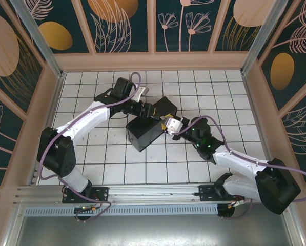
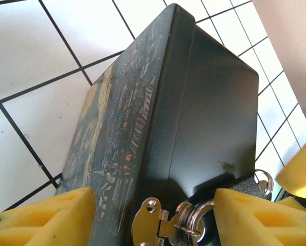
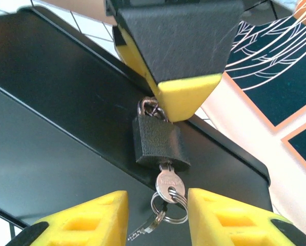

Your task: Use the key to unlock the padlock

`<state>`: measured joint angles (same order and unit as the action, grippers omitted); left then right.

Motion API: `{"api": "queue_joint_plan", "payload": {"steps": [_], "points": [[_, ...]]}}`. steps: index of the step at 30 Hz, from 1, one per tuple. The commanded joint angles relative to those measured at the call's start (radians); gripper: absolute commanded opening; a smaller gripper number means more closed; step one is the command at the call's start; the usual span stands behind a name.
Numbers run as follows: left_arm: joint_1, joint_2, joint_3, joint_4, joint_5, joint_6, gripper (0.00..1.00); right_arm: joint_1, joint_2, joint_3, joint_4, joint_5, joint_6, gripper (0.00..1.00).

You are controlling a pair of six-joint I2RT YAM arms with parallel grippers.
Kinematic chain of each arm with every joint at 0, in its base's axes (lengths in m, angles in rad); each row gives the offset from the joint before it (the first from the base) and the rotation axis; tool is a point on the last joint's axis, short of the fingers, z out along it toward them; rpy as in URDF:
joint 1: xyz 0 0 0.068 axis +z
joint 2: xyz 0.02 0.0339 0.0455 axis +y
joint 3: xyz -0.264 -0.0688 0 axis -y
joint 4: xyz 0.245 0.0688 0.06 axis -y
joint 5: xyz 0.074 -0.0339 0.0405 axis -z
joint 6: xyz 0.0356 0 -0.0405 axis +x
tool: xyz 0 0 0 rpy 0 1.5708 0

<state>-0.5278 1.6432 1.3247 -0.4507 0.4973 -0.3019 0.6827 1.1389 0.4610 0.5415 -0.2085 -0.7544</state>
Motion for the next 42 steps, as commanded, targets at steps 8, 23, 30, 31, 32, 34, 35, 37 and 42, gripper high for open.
{"api": "queue_joint_plan", "payload": {"steps": [8,23,30,31,32,34,35,37,42], "points": [[0.013,0.023,0.033,-0.025,0.03,0.032,0.62,0.014,0.021,0.033,0.05,0.057,-0.078,0.36],[0.013,0.026,0.031,-0.027,0.037,0.039,0.61,0.03,0.052,0.09,-0.018,0.035,-0.082,0.16],[0.013,0.027,0.033,-0.024,0.045,0.04,0.6,0.046,0.03,0.099,-0.057,0.051,-0.055,0.13],[0.013,0.026,0.033,-0.024,0.046,0.039,0.6,0.05,0.026,0.099,-0.058,0.055,-0.054,0.14],[0.013,0.026,0.031,-0.024,0.045,0.04,0.6,0.057,0.023,0.097,-0.06,0.062,-0.055,0.14],[0.013,0.026,0.03,-0.025,0.047,0.04,0.6,0.067,0.02,0.092,-0.048,0.076,-0.059,0.09],[0.012,0.027,0.029,-0.023,0.05,0.038,0.6,0.067,0.021,0.093,-0.053,0.072,-0.057,0.08],[0.013,0.027,0.025,-0.017,0.056,0.034,0.6,0.069,0.023,0.104,-0.064,0.061,-0.042,0.04],[0.011,0.015,-0.005,0.002,0.072,0.029,0.59,0.071,0.045,0.186,-0.206,0.021,0.06,0.0]]}}
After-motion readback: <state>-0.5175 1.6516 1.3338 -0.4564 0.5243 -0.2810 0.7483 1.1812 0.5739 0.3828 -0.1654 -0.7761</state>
